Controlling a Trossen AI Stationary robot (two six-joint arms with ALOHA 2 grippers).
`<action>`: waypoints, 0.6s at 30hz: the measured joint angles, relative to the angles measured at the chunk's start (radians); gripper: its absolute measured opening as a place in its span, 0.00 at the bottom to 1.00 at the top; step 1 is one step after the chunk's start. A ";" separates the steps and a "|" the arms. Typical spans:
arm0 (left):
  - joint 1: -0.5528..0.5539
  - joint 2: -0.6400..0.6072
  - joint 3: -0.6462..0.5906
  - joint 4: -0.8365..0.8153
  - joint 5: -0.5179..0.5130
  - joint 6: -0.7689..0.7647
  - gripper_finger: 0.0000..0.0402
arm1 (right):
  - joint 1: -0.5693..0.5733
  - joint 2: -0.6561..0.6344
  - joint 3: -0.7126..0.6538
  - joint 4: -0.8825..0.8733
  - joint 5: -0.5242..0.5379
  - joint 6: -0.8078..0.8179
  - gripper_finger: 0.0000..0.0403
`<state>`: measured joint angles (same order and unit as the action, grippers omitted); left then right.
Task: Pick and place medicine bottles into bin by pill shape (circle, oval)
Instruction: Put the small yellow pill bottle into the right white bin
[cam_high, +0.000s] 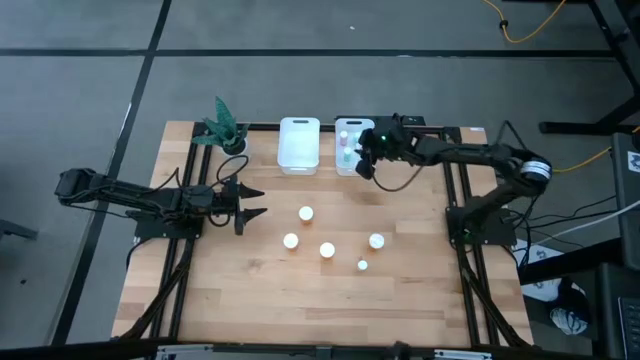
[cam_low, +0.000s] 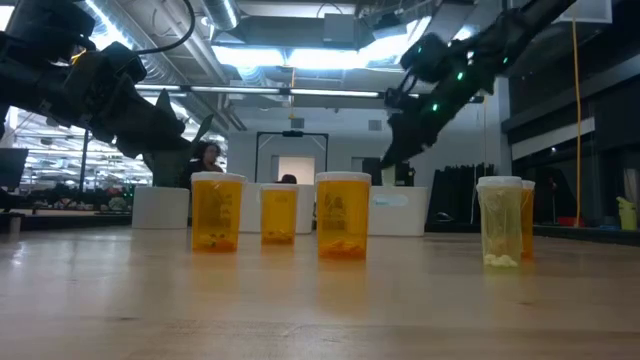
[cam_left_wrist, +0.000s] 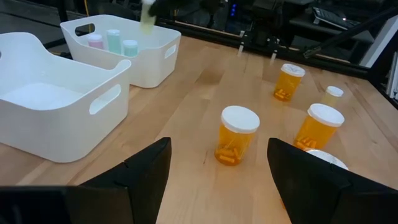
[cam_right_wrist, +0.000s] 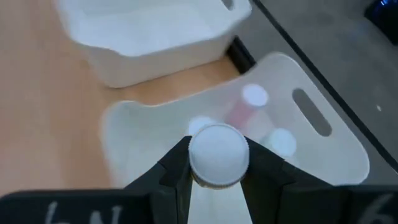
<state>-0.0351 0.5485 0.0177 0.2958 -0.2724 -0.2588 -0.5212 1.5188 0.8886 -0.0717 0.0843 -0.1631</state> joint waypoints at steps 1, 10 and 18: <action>0.000 0.000 0.000 0.000 0.000 0.000 0.64 | -0.015 0.020 0.000 0.014 -0.001 0.000 0.28; 0.000 0.000 0.000 0.000 0.000 0.000 0.64 | -0.097 0.141 0.000 0.093 -0.087 0.003 0.28; 0.000 0.000 0.000 0.000 0.000 0.000 0.64 | -0.106 0.181 0.000 0.108 -0.102 -0.023 0.28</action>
<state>-0.0350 0.5488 0.0177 0.2960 -0.2724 -0.2590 -0.6269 1.7001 0.8886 0.0363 -0.0179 -0.1857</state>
